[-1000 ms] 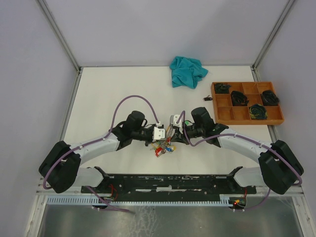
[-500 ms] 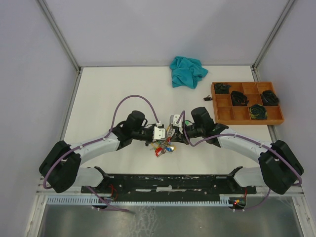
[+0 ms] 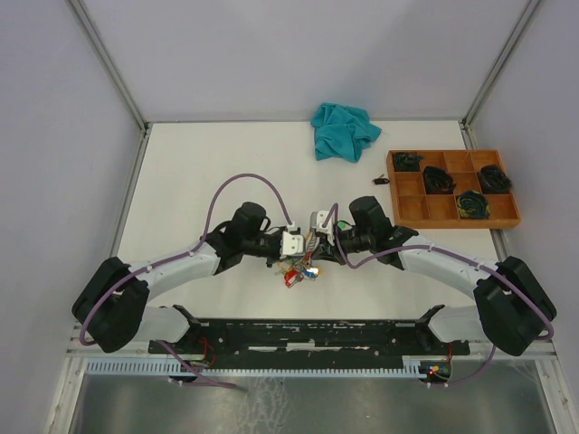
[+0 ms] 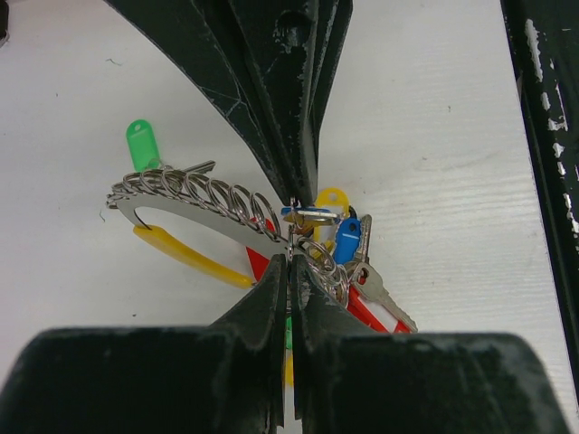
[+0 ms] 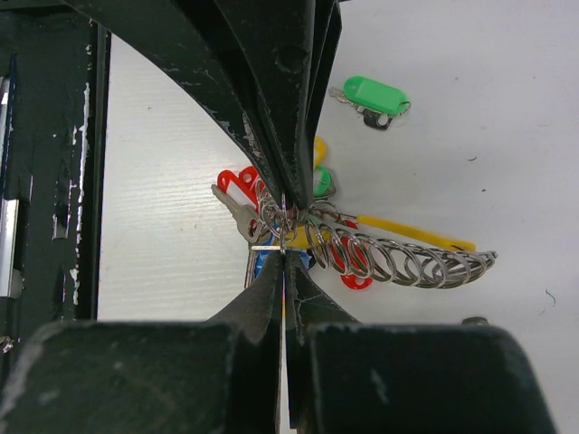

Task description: Put the keys on the keyring

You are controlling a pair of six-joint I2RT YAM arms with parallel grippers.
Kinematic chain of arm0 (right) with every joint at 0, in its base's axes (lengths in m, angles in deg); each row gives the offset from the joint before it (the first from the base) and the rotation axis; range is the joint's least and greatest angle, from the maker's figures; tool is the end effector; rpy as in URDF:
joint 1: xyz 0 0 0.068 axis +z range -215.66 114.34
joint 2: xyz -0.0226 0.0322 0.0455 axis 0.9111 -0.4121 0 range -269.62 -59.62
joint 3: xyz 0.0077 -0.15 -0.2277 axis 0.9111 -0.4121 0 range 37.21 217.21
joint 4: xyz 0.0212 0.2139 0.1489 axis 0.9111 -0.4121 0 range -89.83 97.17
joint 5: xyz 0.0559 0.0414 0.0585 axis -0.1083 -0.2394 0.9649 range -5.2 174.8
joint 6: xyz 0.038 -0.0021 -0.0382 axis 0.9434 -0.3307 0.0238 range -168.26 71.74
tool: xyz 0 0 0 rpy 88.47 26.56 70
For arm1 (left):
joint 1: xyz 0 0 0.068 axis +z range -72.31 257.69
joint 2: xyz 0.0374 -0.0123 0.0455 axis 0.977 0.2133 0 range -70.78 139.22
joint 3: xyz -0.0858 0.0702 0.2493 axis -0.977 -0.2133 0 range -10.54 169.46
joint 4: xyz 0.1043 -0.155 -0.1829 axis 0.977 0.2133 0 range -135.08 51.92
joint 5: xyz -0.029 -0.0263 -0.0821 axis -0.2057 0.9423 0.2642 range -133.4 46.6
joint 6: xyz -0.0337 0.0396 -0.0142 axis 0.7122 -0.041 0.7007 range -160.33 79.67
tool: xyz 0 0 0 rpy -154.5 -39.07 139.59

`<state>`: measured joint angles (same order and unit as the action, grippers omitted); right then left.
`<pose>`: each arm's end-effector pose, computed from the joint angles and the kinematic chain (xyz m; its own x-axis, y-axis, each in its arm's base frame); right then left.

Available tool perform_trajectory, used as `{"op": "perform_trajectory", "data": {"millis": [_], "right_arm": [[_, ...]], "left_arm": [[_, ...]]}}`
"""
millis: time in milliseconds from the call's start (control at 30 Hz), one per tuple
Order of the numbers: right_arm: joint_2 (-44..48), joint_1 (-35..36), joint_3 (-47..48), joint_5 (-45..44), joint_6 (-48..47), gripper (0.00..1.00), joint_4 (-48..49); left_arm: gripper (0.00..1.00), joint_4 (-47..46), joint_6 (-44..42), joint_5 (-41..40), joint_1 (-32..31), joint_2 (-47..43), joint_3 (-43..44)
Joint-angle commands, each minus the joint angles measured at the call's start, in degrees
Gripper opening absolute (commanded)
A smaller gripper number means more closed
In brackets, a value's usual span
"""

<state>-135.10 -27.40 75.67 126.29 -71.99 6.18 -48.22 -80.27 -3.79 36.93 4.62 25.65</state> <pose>0.1934 0.1826 0.2074 -0.0911 -0.4558 -0.8854 -0.9944 0.0889 0.0565 0.1845 -0.1891 0.2009 0.2316 0.4533 -0.8607 0.9712 -0.0573 0.2311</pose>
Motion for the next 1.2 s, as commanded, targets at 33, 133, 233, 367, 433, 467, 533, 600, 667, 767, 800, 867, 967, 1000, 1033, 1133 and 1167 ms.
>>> {"op": "perform_trajectory", "data": {"millis": [33,133,233,367,433,467,533,600,667,767,800,867,967,1000,1033,1133,1167], "right_arm": [[0.34,0.49,2.59,0.32,-0.79,0.01,1.5],[0.6,0.59,2.42,-0.53,-0.88,0.01,1.42],[1.3,0.59,2.16,-1.66,-1.44,0.01,0.9],[2.41,0.72,1.81,-2.87,-1.92,0.01,0.01],[2.52,0.76,1.89,-3.36,-2.15,0.01,-0.27],[2.53,0.91,1.89,-3.55,-2.23,0.01,-0.32],[2.51,1.1,1.97,-3.85,-2.39,0.01,-0.43],[2.48,1.27,2.12,-3.88,-2.38,0.01,-0.46],[2.32,1.56,2.22,-3.75,-2.51,0.01,-0.49],[2.1,1.82,2.45,-3.78,-2.58,0.01,-0.38],[2.02,1.88,2.42,-3.91,-2.56,0.01,-0.36],[2.07,1.98,2.39,-3.98,-2.58,0.01,-0.4],[2.26,1.99,2.41,-3.86,-2.61,0.01,-0.45],[2.27,2.04,2.41,-3.88,-2.6,0.01,-0.42],[2.27,2.08,2.41,-3.94,-2.64,0.01,-0.43],[2.28,2.09,2.49,-3.73,-2.6,0.01,-0.29],[2.27,2.18,2.5,-3.59,-2.6,0.01,-0.32]], "left_arm": [[0.03,-1.35,0.92,2.02,-0.29,0.03,2.76],[0.03,-1.28,0.92,2.2,-0.26,-0.01,2.8],[0.03,-0.79,0.68,2.39,-0.29,0.1,2.97],[0.03,0.28,0.31,2.4,-0.14,0.26,3.43],[0.03,0.57,0.3,2.53,-0.14,0.45,3.61],[0.03,0.73,0.3,2.61,-0.1,0.52,3.7],[0.03,0.93,0.35,2.95,-0.12,0.64,3.93],[0.03,0.93,0.45,3.22,-0.05,0.86,4.1],[0.03,0.91,0.61,3.4,-0.05,0.89,4.06],[0.03,0.89,0.66,3.69,-0.12,0.92,4.2],[0.03,1.0,0.66,3.83,-0.12,0.93,4.16],[0.03,1.0,0.69,3.89,-0.1,0.91,4.16],[0.03,1.03,0.83,3.85,-0.1,1.04,4.24],[0.03,1.02,0.83,3.88,-0.07,1.0,4.25],[0.03,0.98,0.82,3.96,-0.03,1.05,4.25],[0.03,1.05,0.91,4.14,-0.11,1.21,4.32],[0.03,1.11,0.98,4.2,-0.07,1.24,4.41]]}}
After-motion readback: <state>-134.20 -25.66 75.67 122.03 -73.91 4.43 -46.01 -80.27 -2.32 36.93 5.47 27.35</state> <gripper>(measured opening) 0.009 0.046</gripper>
